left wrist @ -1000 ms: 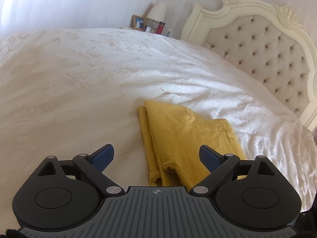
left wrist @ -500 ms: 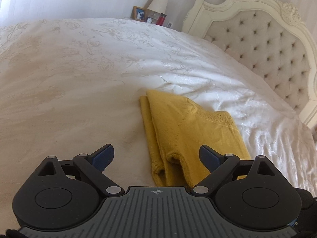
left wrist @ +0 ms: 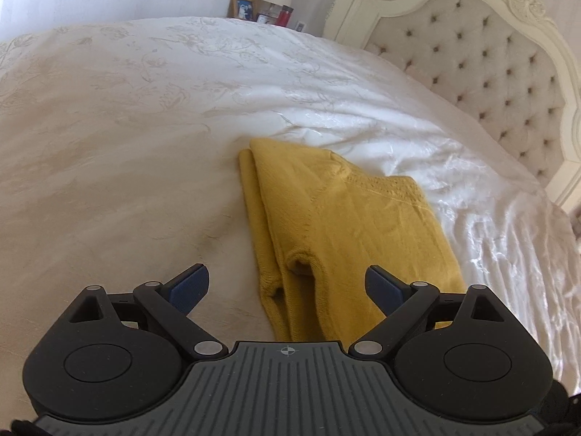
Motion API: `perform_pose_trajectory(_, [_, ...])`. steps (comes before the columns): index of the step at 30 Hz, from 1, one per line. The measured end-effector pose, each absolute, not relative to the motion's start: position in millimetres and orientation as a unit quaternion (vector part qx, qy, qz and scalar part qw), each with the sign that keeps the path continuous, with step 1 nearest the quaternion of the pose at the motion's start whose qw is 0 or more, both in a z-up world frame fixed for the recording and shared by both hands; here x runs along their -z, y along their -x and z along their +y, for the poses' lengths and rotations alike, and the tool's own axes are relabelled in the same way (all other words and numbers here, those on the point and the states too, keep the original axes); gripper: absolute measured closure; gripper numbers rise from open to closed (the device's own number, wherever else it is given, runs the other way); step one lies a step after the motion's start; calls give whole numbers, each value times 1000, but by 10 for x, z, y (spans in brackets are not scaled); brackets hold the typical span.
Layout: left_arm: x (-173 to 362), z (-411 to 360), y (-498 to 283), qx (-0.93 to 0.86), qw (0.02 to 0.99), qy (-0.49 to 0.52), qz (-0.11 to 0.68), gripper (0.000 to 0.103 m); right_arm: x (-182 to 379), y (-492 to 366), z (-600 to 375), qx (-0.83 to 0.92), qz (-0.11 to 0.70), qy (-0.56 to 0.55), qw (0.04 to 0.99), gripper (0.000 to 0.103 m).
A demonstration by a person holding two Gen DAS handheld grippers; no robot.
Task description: Fold small clothes
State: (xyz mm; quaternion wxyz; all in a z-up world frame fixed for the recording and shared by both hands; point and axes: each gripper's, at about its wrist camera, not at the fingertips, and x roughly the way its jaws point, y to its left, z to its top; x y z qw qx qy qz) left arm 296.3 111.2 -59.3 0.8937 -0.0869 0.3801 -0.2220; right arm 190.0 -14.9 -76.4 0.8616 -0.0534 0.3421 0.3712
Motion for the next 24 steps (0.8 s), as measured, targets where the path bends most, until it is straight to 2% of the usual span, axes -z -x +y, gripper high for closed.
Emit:
perform_pose_trajectory(3, [610, 1032, -2922, 226, 895, 87, 374, 9, 686, -1823, -425, -350, 334, 29, 875, 20])
perform_pose_trajectory(7, [680, 996, -2934, 226, 889, 102, 384, 9, 579, -1797, -884, -306, 330, -6, 893, 9])
perform_pose_trajectory(9, [753, 978, -2970, 215, 882, 111, 404, 9, 555, -1813, -1121, -276, 331, -21, 902, 7])
perform_pose_trajectory(16, [765, 957, -2855, 197, 887, 92, 407, 10, 585, -2116, -1767, -166, 331, -123, 921, 7])
perform_pose_trajectory(21, [636, 964, -2526, 201, 909, 64, 359, 10, 623, -2286, -1902, -134, 331, -169, 919, 6])
perform_pose_trajectory(23, [617, 940, -2436, 211, 911, 55, 349, 14, 662, -2297, -1922, -137, 331, -170, 918, 6])
perform_pose_trajectory(24, [607, 925, -2415, 218, 911, 53, 347, 21, 684, -2285, -1847, -138, 333, -170, 917, 6])
